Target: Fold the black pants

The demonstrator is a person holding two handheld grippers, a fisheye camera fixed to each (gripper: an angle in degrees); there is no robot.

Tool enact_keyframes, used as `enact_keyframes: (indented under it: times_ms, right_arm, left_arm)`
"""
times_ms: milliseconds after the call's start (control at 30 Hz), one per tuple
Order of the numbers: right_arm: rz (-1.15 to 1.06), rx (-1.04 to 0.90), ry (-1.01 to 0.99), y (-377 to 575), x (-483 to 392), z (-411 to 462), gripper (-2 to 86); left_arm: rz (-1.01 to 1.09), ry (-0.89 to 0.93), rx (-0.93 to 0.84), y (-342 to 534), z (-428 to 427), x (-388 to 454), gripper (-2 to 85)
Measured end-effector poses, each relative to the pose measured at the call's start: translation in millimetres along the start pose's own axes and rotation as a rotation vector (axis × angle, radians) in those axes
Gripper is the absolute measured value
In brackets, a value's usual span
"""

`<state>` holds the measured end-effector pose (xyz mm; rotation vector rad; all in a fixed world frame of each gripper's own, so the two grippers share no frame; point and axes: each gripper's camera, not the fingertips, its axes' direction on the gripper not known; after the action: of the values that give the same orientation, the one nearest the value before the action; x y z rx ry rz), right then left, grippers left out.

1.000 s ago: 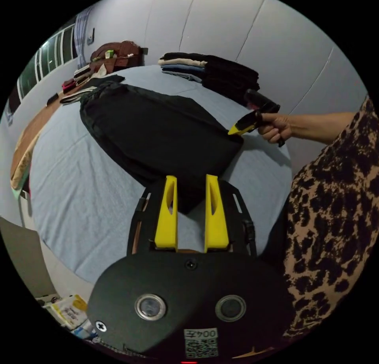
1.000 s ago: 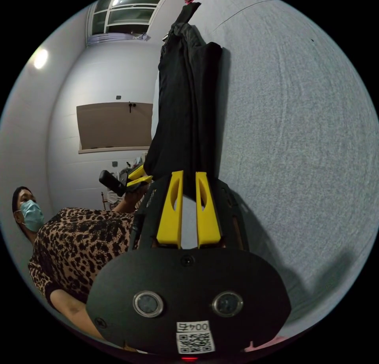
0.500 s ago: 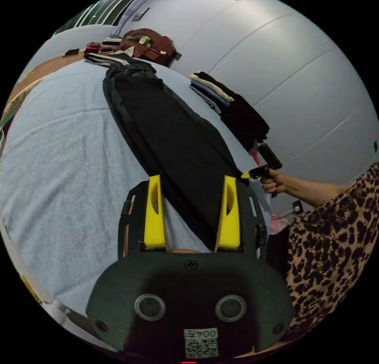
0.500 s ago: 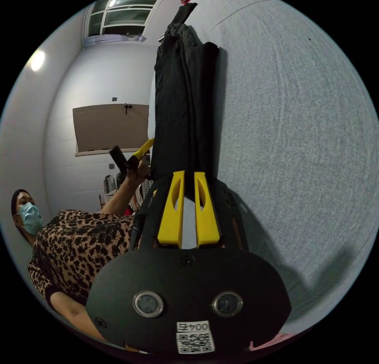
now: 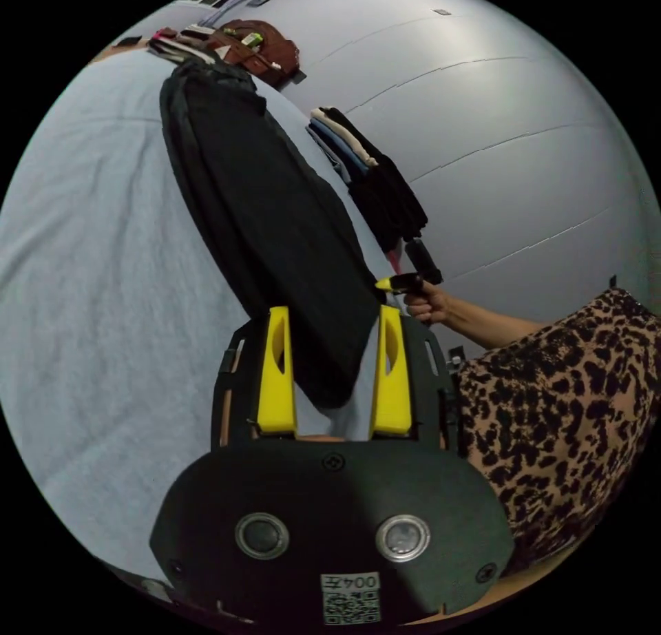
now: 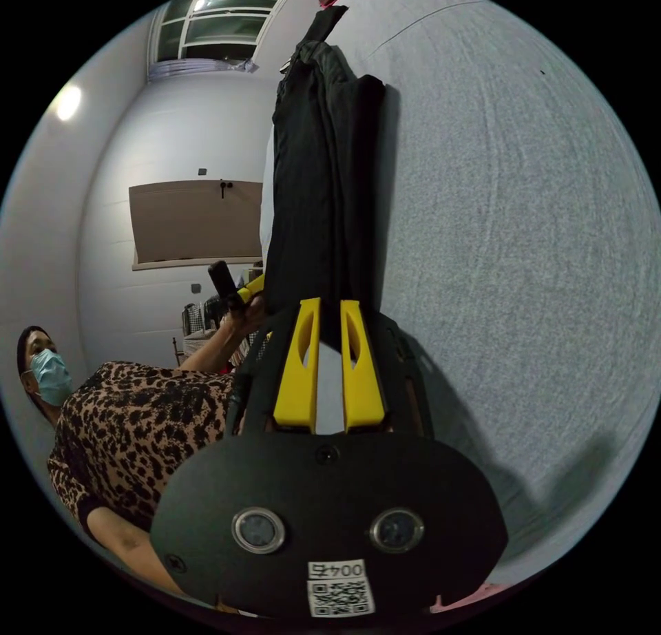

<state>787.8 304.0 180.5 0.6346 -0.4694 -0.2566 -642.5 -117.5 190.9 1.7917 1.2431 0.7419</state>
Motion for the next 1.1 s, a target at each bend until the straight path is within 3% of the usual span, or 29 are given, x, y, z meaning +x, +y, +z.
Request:
enact_keyframes:
  times_ms: [200,333,467,667,867,1100]
  right_arm:
    - [-0.009,-0.045,-0.019,-10.3,-3.5,7.8,6.3]
    - [-0.030,-0.096,-0.032,-15.8,-12.1,15.0,7.0]
    - [-0.043,-0.107,-0.008,-26.6,-20.4,14.2,7.1]
    - [-0.056,-0.132,0.018,-38.9,-36.5,32.0,5.0]
    - [-0.160,-0.066,0.000,-26.0,-80.3,7.7,3.4]
    - [-0.317,-0.113,0.038,14.9,-140.6,-2.0,3.1]
  left_arm:
    - [-0.129,0.192,-0.061,1.3,-1.5,-17.7,15.3]
    - [-0.163,0.192,-0.054,-6.7,-11.1,-25.3,14.4]
    - [-0.258,0.206,0.063,-26.4,-34.6,-46.9,13.2]
    - [-0.336,0.132,0.011,-45.7,-40.3,-58.9,6.2]
    - [-0.313,0.171,0.132,-43.5,-71.2,-41.6,4.0]
    - [-0.201,0.184,0.071,-26.1,-86.3,-6.3,3.8]
